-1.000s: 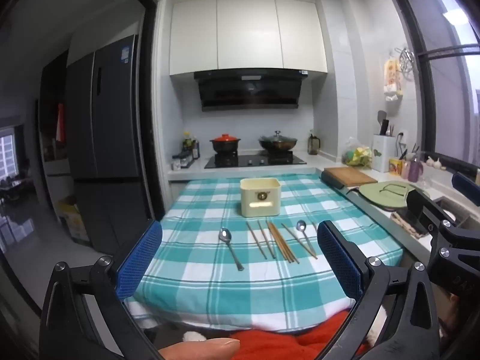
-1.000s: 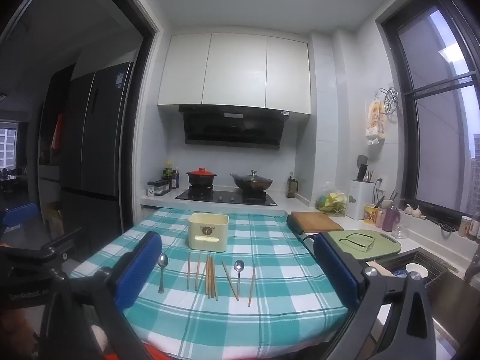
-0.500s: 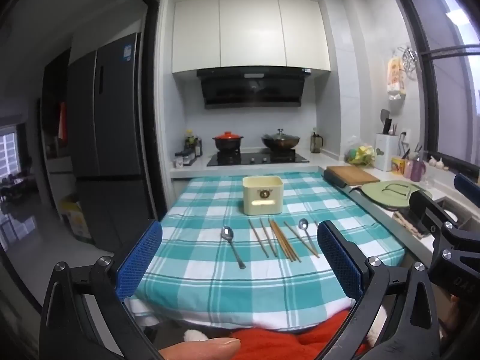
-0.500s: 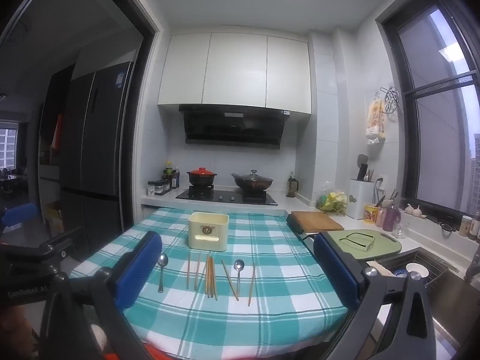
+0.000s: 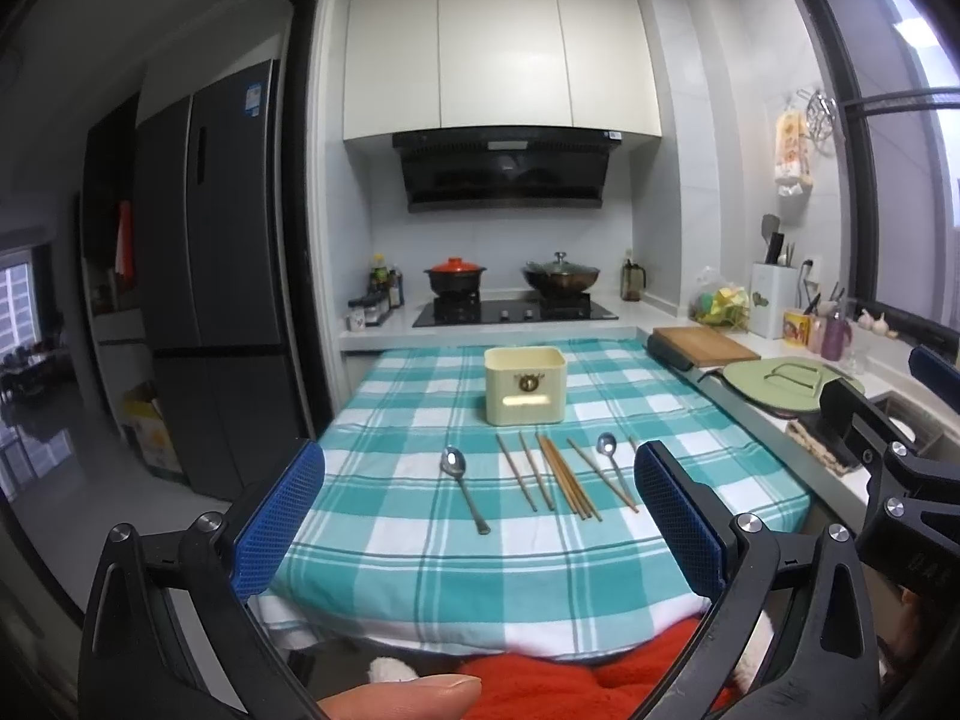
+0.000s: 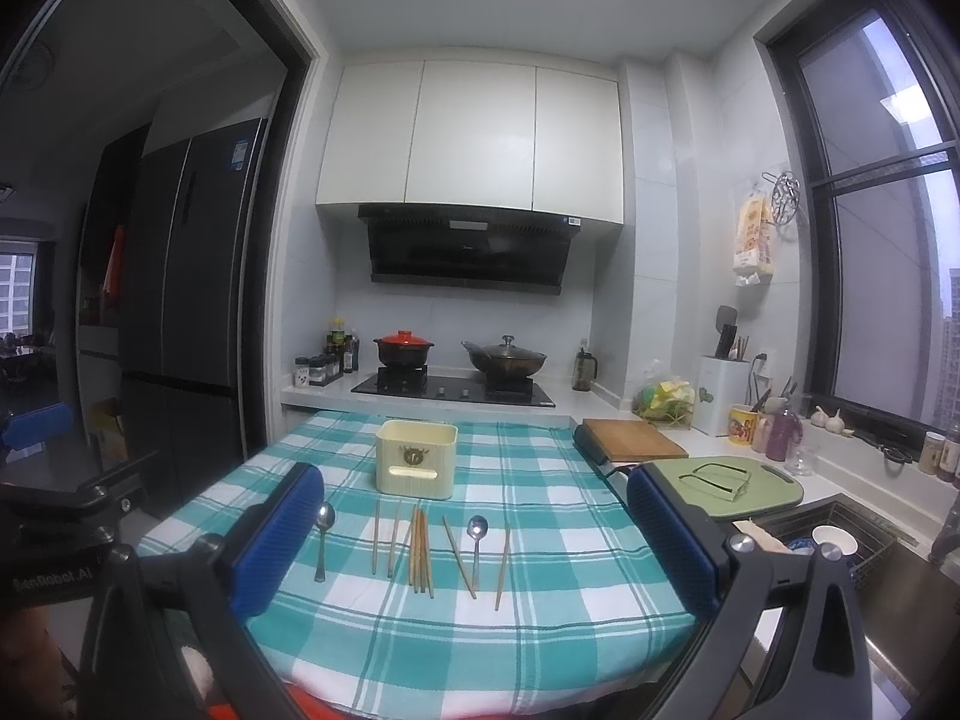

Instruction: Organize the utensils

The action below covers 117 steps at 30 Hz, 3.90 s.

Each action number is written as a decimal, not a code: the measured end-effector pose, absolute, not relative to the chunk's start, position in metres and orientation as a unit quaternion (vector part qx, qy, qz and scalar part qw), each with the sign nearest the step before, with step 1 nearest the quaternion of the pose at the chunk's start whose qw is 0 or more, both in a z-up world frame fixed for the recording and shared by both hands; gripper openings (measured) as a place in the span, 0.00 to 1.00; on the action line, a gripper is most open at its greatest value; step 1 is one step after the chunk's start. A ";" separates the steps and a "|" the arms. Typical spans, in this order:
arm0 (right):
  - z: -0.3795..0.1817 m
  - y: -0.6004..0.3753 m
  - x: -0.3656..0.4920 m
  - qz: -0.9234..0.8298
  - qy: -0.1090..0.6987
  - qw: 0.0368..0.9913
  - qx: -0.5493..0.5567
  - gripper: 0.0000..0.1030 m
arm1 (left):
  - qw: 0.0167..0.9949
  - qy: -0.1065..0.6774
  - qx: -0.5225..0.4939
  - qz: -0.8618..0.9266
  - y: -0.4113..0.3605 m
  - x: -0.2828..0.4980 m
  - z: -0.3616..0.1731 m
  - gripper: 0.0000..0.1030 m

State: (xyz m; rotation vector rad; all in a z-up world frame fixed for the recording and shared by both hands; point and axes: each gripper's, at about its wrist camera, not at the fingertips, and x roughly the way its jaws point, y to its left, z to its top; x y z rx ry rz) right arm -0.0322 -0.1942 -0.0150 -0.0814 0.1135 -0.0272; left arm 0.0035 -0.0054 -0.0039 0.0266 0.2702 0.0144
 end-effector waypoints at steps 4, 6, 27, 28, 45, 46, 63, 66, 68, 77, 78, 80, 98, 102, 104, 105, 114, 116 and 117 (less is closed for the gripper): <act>-0.015 -0.195 -0.033 -0.014 0.056 0.998 -0.041 1.00 | 0.991 0.135 0.013 0.009 -0.005 0.004 -0.002 1.00; -0.014 -0.196 -0.034 -0.014 0.055 0.998 -0.040 1.00 | 0.991 0.136 0.014 0.009 -0.005 0.005 -0.002 1.00; -0.007 -0.194 -0.030 -0.016 0.061 0.997 -0.038 1.00 | 0.989 0.143 0.022 0.007 -0.006 0.007 -0.004 1.00; -0.007 -0.194 -0.029 -0.016 0.062 0.997 -0.038 1.00 | 0.989 0.144 0.022 0.008 -0.006 0.007 -0.004 1.00; -0.012 -0.197 -0.023 -0.012 0.074 0.996 -0.038 1.00 | 0.986 0.162 0.026 0.003 -0.012 0.022 -0.005 1.00; -0.012 -0.197 -0.023 -0.012 0.074 0.996 -0.038 1.00 | 0.986 0.162 0.027 0.002 -0.012 0.022 -0.005 1.00; -0.013 -0.193 -0.026 -0.013 0.070 0.997 -0.037 1.00 | 0.986 0.163 0.022 0.001 -0.005 0.025 -0.006 1.00; -0.013 -0.193 -0.024 -0.013 0.073 0.997 -0.036 1.00 | 0.986 0.163 0.022 0.000 -0.006 0.028 -0.006 1.00; -0.012 -0.193 -0.023 -0.014 0.073 0.997 -0.036 1.00 | 0.986 0.165 0.023 -0.002 -0.007 0.029 -0.006 1.00; -0.017 -0.197 -0.005 -0.015 0.093 0.995 -0.031 1.00 | 0.982 0.186 0.027 -0.007 -0.008 0.049 -0.007 1.00; -0.018 -0.196 -0.003 -0.014 0.095 0.995 -0.032 1.00 | 0.982 0.188 0.027 -0.008 -0.008 0.051 -0.008 1.00; -0.018 -0.194 0.003 -0.014 0.100 0.994 -0.036 1.00 | 0.980 0.195 0.026 -0.009 -0.007 0.058 -0.009 1.00; -0.037 -0.194 0.076 -0.032 0.160 0.985 -0.055 1.00 | 0.976 0.215 0.027 0.009 0.002 0.128 -0.025 1.00; -0.046 -0.199 0.101 -0.055 0.190 0.978 -0.059 1.00 | 0.974 0.225 0.024 0.013 0.003 0.149 -0.032 1.00; -0.051 -0.202 0.116 -0.065 0.208 0.974 -0.064 1.00 | 0.971 0.238 0.024 0.017 0.003 0.164 -0.038 1.00; -0.054 -0.203 0.124 -0.067 0.217 0.972 -0.067 1.00 | 0.969 0.245 0.022 0.016 0.003 0.171 -0.040 1.00; -0.095 -0.206 0.197 -0.073 0.296 0.948 -0.089 1.00 | 0.956 0.293 -0.003 0.034 0.008 0.241 -0.073 1.00; -0.105 -0.208 0.211 -0.075 0.317 0.941 -0.090 1.00 | 0.951 0.306 -0.009 0.039 0.012 0.256 -0.082 1.00; -0.111 -0.209 0.217 -0.076 0.328 0.937 -0.091 1.00 | 0.949 0.313 -0.012 0.040 0.014 0.263 -0.086 1.00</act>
